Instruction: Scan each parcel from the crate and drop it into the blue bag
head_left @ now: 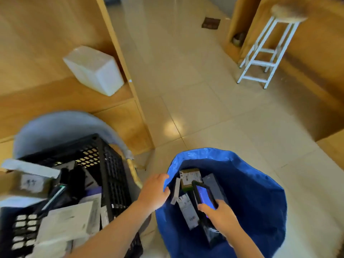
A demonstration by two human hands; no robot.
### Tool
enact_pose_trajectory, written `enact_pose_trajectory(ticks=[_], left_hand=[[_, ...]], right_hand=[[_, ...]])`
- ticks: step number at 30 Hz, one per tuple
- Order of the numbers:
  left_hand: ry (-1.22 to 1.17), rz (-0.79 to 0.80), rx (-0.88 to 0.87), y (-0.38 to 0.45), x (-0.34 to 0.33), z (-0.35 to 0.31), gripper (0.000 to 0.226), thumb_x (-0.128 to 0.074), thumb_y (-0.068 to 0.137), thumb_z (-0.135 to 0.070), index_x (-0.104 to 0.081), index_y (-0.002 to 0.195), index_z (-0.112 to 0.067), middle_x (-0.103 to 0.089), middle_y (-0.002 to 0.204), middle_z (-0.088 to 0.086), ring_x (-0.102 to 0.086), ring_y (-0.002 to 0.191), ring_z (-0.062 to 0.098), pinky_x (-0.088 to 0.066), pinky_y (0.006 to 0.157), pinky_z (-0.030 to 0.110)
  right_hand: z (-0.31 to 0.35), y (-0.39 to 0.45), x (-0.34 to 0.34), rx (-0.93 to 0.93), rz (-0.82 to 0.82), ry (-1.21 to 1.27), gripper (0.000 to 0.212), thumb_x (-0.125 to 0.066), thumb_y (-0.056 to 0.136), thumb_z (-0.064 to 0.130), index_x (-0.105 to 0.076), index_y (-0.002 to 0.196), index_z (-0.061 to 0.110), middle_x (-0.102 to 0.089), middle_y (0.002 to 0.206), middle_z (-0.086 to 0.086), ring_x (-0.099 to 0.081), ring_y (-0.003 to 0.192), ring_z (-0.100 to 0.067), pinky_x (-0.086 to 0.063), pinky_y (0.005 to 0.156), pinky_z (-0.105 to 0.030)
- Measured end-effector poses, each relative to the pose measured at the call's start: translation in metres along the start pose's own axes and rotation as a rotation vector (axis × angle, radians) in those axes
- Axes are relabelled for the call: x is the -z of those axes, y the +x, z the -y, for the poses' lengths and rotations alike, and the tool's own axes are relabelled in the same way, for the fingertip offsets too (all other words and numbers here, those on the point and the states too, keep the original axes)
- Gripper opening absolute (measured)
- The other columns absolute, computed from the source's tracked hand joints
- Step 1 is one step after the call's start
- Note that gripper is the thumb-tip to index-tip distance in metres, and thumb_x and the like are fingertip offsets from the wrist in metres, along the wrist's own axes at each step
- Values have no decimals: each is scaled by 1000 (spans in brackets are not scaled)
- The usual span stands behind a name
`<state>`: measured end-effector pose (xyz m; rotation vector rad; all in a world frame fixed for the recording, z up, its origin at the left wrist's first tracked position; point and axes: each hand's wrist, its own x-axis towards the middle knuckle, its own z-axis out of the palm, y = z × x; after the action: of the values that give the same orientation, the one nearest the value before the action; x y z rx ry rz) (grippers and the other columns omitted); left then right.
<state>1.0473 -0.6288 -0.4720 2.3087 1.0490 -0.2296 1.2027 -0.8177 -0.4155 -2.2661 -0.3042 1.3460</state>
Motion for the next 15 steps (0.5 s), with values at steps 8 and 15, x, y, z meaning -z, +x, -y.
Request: enact_pose_trajectory(ticks=[8,15], left_hand=[[-71,-162,76,-93,67,89,42,-51,95,-26,-48,137,-25,-49,139,-8,-39,133,13,-33,109,30],[-93,-204,195,-158,111,189,44,-51,95,-24,-46,139,-23,-46,140,-5,-39,132,18,-31,111,33]], right_hand=[[64,-53,-57,82,45,-166,48,-74,79,54,-60,108,17,-66,99,1,-63,87,-17,-44,64,-28],[107,-88,-144,158,48,-184,39,-74,84,48,-55,90,14,-60,76,3,-58,69,-15,-41,61,-27]])
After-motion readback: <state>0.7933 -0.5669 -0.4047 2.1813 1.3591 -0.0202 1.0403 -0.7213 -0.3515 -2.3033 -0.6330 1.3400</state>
